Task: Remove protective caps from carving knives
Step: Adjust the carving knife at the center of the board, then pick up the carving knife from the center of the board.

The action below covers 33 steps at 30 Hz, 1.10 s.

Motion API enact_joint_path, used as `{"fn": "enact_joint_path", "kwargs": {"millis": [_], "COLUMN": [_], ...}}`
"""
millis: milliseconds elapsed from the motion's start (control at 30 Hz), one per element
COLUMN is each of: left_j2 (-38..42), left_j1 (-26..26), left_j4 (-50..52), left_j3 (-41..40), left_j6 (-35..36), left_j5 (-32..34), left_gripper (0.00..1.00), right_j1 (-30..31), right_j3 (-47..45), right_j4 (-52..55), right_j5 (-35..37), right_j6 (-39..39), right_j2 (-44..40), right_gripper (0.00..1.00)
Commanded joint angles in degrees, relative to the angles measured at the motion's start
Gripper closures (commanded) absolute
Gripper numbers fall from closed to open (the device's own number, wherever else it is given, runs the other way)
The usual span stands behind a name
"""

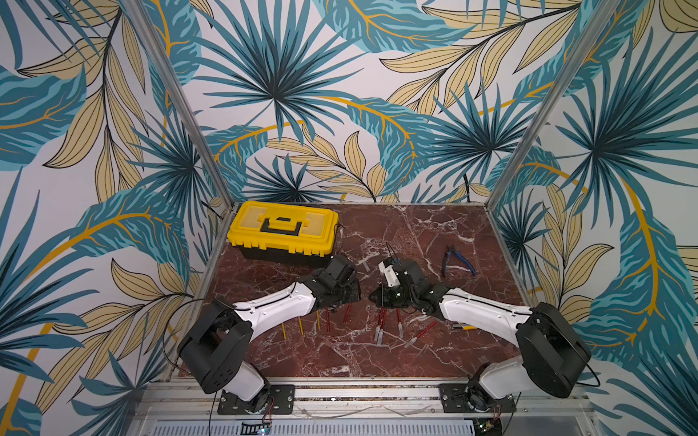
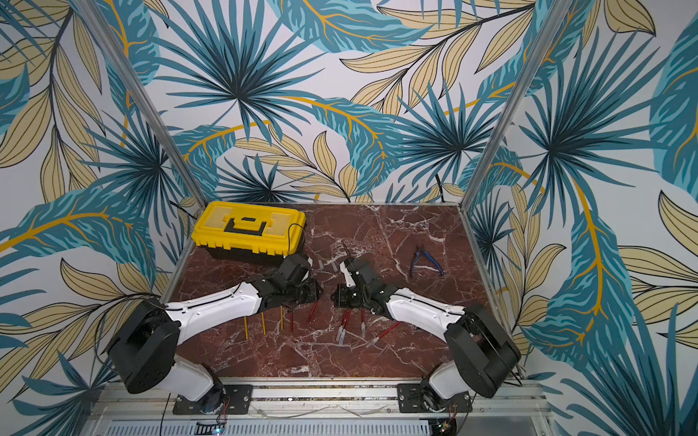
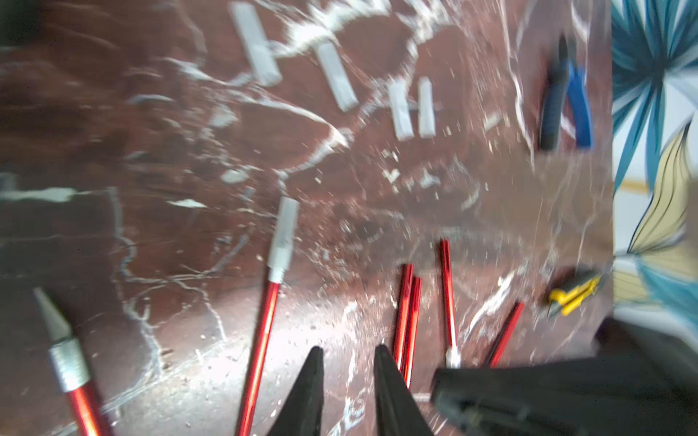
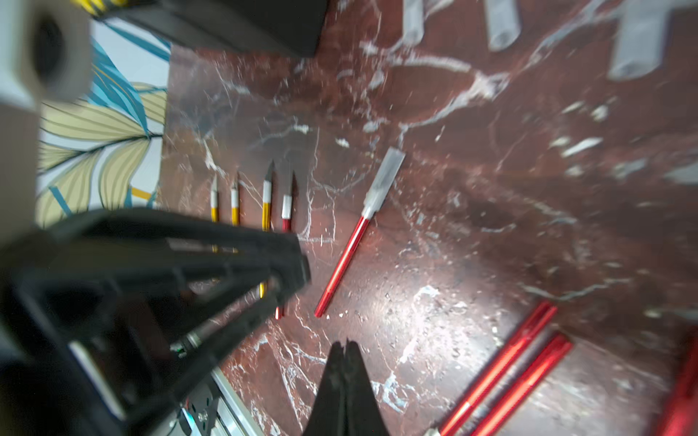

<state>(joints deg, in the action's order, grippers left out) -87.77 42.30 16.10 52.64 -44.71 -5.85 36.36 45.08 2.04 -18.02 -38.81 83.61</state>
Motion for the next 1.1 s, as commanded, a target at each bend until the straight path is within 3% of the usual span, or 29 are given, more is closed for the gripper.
{"fn": "enact_joint_path", "kwargs": {"millis": [0, 333, 767, 1067], "left_j2": [-1.1, -4.4, -11.4, -14.7], "left_j1": [1.0, 1.4, 3.2, 3.3], "left_j4": [0.8, 7.3, 7.2, 8.8], "left_j3": [-0.3, -0.3, 2.8, 4.8], "left_j6": [4.5, 2.0, 1.8, 1.8], "left_j5": [0.0, 8.3, 8.8, 10.6], "left_gripper": [0.72, 0.67, 0.63, 0.88], "right_j1": [-2.6, -4.9, -4.9, -4.8], "right_j3": [-2.1, -2.8, -3.2, -3.2], "right_j4": [1.6, 4.6, 1.6, 1.5], "right_j5": [-1.9, -0.8, -2.8, -2.6], "right_j6": [-1.2, -0.4, -1.8, -1.6], "right_j2": [-2.3, -5.2, -1.2, -0.3], "right_gripper": [0.96, 0.89, 0.86, 0.85]}}
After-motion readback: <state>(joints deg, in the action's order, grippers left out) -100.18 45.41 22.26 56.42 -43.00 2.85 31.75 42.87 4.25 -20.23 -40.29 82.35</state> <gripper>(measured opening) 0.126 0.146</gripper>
